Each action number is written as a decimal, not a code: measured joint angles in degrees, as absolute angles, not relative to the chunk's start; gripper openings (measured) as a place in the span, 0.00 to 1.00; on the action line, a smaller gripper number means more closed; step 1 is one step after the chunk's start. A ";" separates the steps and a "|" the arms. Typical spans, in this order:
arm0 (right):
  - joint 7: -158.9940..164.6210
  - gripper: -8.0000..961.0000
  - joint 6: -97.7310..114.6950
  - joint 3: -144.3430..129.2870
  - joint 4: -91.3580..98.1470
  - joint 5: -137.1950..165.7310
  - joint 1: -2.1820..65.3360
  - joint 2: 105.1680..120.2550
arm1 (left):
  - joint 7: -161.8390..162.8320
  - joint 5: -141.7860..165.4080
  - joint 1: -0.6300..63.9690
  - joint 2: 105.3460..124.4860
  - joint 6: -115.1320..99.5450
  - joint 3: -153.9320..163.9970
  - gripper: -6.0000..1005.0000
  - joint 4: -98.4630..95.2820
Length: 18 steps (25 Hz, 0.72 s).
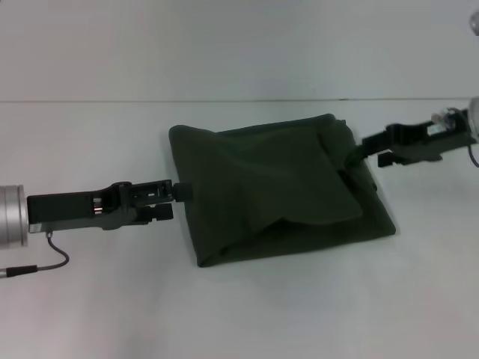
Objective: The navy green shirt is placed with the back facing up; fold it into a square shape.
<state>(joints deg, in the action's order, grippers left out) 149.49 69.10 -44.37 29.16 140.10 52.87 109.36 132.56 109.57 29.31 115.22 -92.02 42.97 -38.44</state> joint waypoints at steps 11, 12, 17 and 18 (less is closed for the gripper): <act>154.10 0.55 68.27 -44.16 25.72 142.17 56.62 110.90 | 131.96 109.25 29.31 115.69 -90.82 42.78 0.94 -38.74; 154.12 0.55 68.14 -44.05 25.46 142.03 56.68 111.00 | 131.96 109.23 29.33 115.73 -90.65 42.75 0.94 -38.75; 154.51 0.55 68.24 -43.85 25.07 141.38 56.61 111.28 | 131.75 109.23 29.52 115.94 -90.19 42.40 0.94 -38.77; 154.61 0.55 68.21 -43.81 25.01 141.03 56.54 111.35 | 131.58 109.23 29.52 116.02 -90.11 42.38 0.94 -38.76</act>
